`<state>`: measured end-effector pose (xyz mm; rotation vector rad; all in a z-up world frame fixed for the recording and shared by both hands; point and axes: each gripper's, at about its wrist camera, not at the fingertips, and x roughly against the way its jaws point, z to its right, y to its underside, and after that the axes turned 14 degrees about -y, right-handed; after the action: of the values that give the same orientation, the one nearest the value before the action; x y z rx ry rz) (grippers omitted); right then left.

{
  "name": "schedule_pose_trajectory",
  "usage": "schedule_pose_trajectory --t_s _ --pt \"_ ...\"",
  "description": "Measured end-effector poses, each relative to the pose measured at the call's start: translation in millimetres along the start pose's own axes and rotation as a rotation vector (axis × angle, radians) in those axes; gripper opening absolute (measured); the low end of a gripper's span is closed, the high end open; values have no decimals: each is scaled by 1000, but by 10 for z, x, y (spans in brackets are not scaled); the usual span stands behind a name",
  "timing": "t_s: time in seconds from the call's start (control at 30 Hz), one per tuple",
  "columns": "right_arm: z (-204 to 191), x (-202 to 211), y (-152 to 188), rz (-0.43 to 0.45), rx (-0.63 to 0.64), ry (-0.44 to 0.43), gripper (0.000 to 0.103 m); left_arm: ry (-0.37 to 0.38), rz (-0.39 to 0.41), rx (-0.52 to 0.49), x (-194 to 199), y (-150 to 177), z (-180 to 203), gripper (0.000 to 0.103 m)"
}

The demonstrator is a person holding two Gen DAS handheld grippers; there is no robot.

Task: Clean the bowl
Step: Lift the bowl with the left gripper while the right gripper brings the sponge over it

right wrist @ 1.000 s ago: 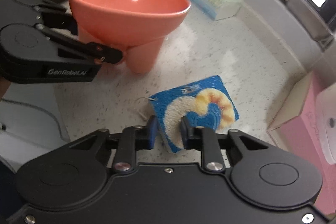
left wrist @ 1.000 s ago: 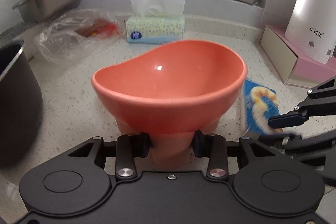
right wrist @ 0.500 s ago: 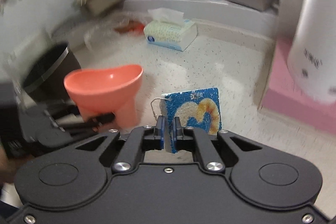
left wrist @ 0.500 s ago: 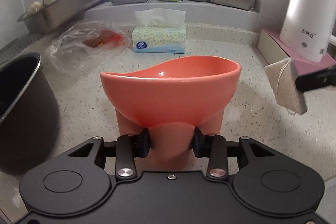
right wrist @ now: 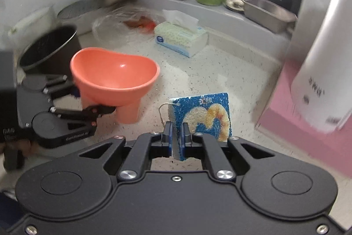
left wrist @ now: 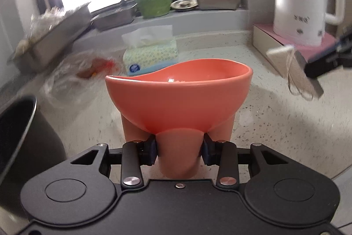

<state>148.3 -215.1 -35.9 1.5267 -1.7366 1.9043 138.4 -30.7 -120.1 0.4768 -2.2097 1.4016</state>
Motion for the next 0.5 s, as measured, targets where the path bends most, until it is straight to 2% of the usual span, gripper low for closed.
schedule_pose_trajectory --t_s 0.1,0.3,0.5 --pt "-154 51 -55 -28 138 -6 8 0 32 -60 -4 4 55 37" --pt "-488 160 -169 -158 514 -57 8 -16 156 -243 34 22 191 37" --pt "-626 117 -178 -264 667 -125 8 -27 215 -304 22 52 286 37"
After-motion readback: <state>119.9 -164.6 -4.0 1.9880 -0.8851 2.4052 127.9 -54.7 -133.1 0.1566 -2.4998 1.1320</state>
